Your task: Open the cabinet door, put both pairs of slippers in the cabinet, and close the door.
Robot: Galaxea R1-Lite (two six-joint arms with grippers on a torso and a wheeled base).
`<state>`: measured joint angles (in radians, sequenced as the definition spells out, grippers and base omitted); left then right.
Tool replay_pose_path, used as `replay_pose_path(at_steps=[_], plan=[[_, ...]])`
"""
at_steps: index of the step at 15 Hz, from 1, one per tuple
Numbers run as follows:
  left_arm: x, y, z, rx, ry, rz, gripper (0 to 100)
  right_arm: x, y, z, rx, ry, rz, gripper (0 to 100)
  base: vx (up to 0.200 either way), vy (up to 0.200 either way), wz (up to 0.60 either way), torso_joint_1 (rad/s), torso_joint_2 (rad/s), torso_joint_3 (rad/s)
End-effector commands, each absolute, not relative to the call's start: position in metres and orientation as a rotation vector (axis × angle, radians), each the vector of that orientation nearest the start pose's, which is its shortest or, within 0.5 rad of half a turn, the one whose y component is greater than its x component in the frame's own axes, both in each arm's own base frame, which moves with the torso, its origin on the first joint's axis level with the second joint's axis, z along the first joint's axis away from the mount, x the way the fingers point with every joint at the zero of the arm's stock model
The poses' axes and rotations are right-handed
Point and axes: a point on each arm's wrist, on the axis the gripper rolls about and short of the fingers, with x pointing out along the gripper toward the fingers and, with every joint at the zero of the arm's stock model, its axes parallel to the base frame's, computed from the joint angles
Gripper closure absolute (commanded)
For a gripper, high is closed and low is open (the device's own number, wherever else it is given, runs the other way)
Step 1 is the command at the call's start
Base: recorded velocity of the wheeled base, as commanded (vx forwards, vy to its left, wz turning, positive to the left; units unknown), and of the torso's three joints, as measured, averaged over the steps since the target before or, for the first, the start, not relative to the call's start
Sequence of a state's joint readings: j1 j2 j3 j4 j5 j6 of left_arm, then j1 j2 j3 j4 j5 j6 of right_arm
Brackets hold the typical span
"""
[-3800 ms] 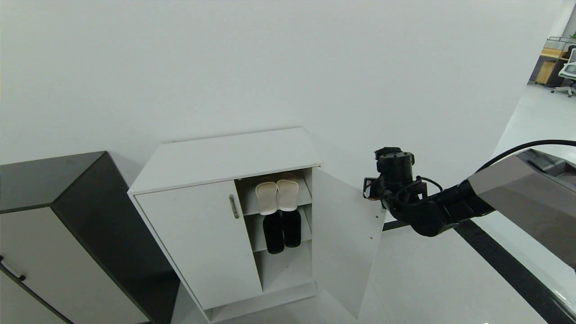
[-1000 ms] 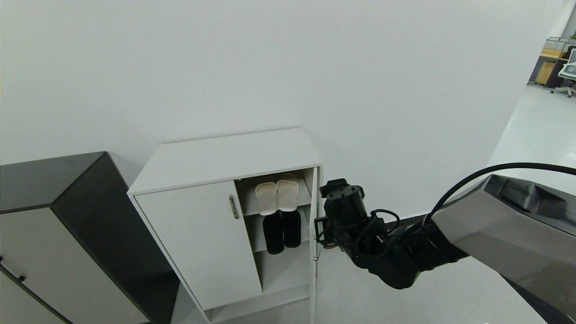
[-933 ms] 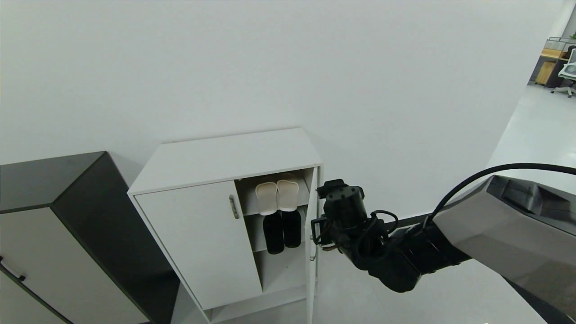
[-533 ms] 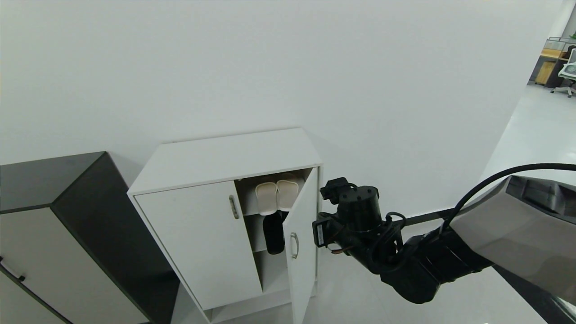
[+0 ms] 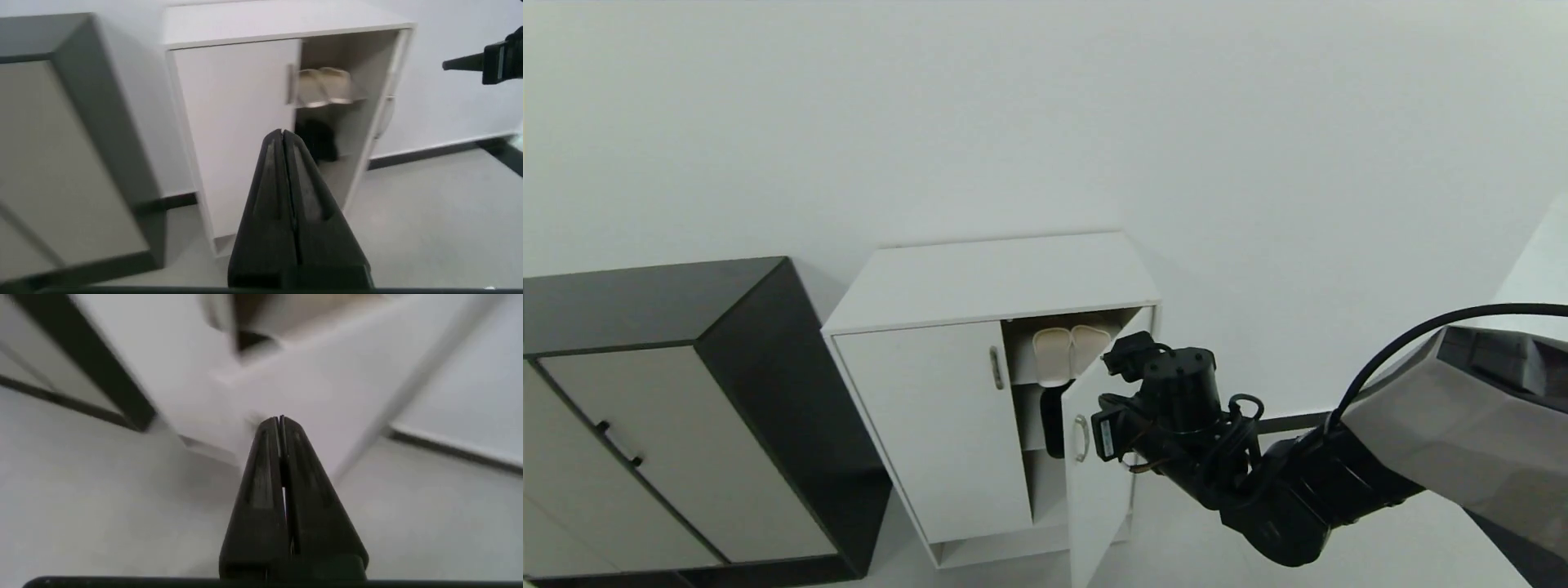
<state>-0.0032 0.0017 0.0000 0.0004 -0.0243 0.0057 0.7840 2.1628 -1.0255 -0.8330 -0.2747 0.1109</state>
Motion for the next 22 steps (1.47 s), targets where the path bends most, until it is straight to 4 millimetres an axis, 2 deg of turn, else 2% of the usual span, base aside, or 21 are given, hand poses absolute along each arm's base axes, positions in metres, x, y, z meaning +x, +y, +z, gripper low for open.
replay_pose_path(at_steps=[1,3,5,7,9,15,18,22], plan=[[-0.023,0.000,0.076,0.006,0.001,-0.028,100,0.290,0.280,0.088,-0.038,0.278,0.506,100,0.000,0.000,0.00,0.000,0.00,0.000],[-0.023,0.000,0.076,0.006,0.001,-0.028,100,0.291,0.272,0.086,-0.015,0.230,0.569,100,0.000,0.000,0.00,0.000,0.00,0.000],[-0.023,0.000,0.076,0.006,0.000,-0.028,100,0.292,0.256,0.082,0.008,0.220,0.646,100,0.000,0.000,0.00,0.000,0.00,0.000],[-0.023,0.000,0.076,0.006,0.000,-0.028,100,0.293,0.235,0.072,0.003,0.267,0.674,100,0.000,0.000,0.00,0.000,0.00,0.000],[-0.023,0.000,0.076,0.006,0.001,-0.028,100,0.289,0.227,0.065,-0.001,0.299,0.690,100,0.000,0.000,0.00,0.000,0.00,0.000],[-0.023,0.000,0.076,0.006,0.000,-0.028,100,0.291,0.226,0.039,-0.014,0.339,0.677,100,0.200,0.000,0.00,0.001,0.00,0.003],[-0.023,0.000,0.076,0.006,0.000,-0.028,100,0.296,0.224,0.040,-0.009,0.332,0.667,100,0.000,0.000,0.00,0.000,0.00,0.000],[-0.023,0.000,0.076,0.006,0.000,-0.028,100,0.312,0.230,0.038,0.002,0.303,0.656,100,0.000,0.000,0.00,0.000,0.00,0.000]])
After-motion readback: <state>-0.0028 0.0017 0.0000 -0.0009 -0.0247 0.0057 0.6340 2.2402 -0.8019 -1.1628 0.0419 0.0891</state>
